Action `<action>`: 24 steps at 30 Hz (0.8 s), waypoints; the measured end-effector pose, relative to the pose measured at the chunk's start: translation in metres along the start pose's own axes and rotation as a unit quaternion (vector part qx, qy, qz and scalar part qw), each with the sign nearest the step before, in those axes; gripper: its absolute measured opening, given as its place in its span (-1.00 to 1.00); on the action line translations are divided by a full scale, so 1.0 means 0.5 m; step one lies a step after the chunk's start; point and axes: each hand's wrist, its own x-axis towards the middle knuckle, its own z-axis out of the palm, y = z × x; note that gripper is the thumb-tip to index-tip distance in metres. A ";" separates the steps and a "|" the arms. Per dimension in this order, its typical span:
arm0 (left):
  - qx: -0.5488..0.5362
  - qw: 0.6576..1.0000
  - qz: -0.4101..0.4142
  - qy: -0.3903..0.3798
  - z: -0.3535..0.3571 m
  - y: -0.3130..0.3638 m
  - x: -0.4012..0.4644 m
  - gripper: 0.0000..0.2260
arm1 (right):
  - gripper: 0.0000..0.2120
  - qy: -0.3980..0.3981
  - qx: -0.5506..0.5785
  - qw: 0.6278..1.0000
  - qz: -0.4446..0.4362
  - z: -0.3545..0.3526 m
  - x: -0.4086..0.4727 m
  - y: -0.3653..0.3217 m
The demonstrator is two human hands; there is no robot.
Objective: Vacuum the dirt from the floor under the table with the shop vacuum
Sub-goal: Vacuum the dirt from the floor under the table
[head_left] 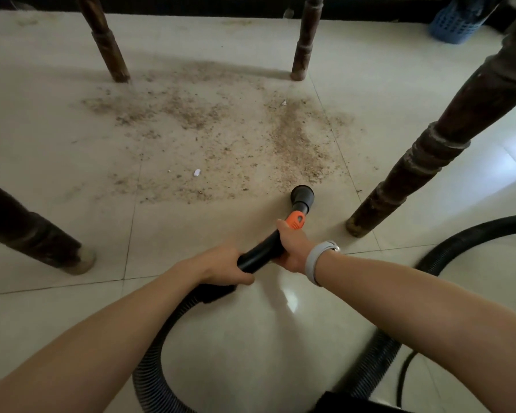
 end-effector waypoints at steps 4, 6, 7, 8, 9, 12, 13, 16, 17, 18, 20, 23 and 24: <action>-0.046 0.998 -0.035 -0.038 -0.014 -0.010 -0.015 -0.85 | -0.64 -0.029 -0.008 1.000 0.008 0.028 -0.012 0.007; -0.047 0.997 -0.036 -0.048 -0.018 -0.004 -0.020 -0.86 | -0.64 -0.041 -0.007 0.999 0.011 0.030 -0.019 0.006; -0.048 0.997 -0.037 -0.054 -0.018 0.002 -0.022 -0.86 | -0.62 -0.044 -0.008 0.999 0.012 0.027 -0.021 0.005; -0.051 0.996 -0.037 -0.059 -0.018 0.011 -0.023 -0.86 | -0.62 -0.044 -0.010 0.999 0.012 0.021 -0.024 0.002; -0.055 0.996 -0.035 -0.065 -0.017 0.022 -0.023 -0.86 | -0.64 -0.038 -0.011 0.999 0.012 0.012 -0.025 0.001; -0.043 0.995 -0.022 -0.085 -0.007 0.057 -0.024 -0.87 | -0.76 0.003 -0.007 1.000 0.009 -0.029 -0.032 0.007; -0.036 0.995 -0.018 -0.087 -0.001 0.068 -0.023 -0.87 | -0.77 0.012 -0.007 1.000 0.007 -0.043 -0.039 0.011; -0.023 0.996 -0.012 -0.084 0.014 0.088 -0.021 -0.84 | -0.78 0.023 -0.006 1.000 0.001 -0.071 -0.054 0.018; -0.021 0.997 -0.014 -0.079 0.017 0.090 -0.022 -0.83 | -0.77 0.023 -0.007 1.000 0.001 -0.074 -0.054 0.018; -0.019 0.997 -0.019 -0.070 0.019 0.090 -0.022 -0.83 | -0.77 0.022 -0.010 1.000 0.001 -0.073 -0.052 0.016; -0.012 0.998 -0.033 -0.044 0.019 0.083 -0.025 -0.84 | -0.75 0.011 -0.017 1.000 -0.001 -0.059 -0.054 0.011; -0.017 0.998 -0.057 0.006 0.015 0.059 -0.033 -0.82 | -0.74 -0.020 -0.042 0.999 -0.002 -0.026 -0.052 0.001; -0.021 0.997 -0.062 0.027 0.014 0.049 -0.038 -0.79 | -0.75 -0.033 -0.052 0.998 -0.003 -0.013 -0.053 -0.003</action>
